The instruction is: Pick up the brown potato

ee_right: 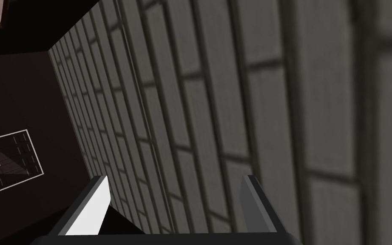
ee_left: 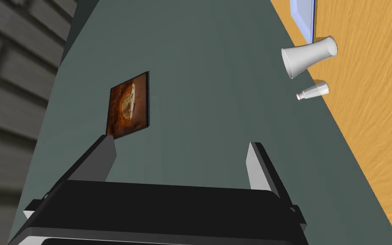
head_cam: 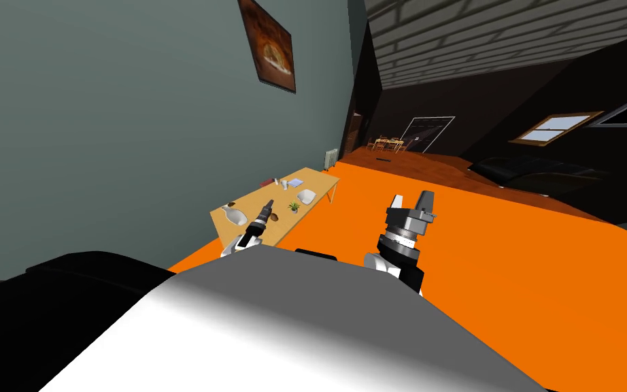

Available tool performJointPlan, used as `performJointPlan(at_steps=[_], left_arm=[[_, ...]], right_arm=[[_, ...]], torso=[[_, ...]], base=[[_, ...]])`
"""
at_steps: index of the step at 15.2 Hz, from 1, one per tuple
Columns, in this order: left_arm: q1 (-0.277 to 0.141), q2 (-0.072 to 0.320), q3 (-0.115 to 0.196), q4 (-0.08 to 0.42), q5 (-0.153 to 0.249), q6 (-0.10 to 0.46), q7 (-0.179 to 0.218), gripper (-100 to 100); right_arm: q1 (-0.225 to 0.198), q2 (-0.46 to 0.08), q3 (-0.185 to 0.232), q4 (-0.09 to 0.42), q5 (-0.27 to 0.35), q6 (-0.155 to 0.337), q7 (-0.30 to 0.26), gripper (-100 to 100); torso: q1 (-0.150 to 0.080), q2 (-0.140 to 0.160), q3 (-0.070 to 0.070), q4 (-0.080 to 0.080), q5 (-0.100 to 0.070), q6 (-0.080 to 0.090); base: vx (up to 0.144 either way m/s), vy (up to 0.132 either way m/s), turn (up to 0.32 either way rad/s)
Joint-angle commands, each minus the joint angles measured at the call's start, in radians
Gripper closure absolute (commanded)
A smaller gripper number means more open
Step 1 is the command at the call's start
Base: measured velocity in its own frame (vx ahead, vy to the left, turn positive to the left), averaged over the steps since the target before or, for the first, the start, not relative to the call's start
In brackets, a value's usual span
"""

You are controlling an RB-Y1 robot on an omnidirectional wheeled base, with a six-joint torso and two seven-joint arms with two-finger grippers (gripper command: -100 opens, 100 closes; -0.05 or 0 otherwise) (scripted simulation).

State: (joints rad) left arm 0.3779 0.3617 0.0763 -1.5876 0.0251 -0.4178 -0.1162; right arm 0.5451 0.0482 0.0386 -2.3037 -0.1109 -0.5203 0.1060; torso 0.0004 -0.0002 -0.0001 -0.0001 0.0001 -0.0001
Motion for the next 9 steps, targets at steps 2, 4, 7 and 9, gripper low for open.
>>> performJointPlan(at_steps=[2,4,7,9], left_arm=[[-0.018,0.017,0.002,0.066,-0.006,0.019,-0.001,-100],[-0.031,0.029,0.004,0.106,-0.011,0.036,-0.003,-100],[-0.044,0.04,0.005,0.163,-0.016,0.052,-0.005,-100],[-0.056,0.051,0.006,0.199,-0.021,0.069,-0.007,-100]], right_arm=[[0.0,0.0,0.0,0.0,0.0,0.0,0.0,0],[0.0,0.0,0.0,0.0,0.0,0.0,0.0,0],[0.0,0.0,0.0,0.0,0.0,0.0,0.0,0],[0.0,0.0,0.0,0.0,0.0,0.0,0.0,0]], torso=[[0.0,0.0,0.0,0.0,0.0,0.0],[0.0,0.0,0.0,0.0,0.0,0.0],[0.0,0.0,0.0,0.0,0.0,0.0],[0.0,0.0,0.0,0.0,0.0,0.0]], base=[[0.0,-0.002,-0.082],[0.001,-0.001,-0.097],[0.001,-0.001,-0.063],[0.002,-0.001,-0.092]])
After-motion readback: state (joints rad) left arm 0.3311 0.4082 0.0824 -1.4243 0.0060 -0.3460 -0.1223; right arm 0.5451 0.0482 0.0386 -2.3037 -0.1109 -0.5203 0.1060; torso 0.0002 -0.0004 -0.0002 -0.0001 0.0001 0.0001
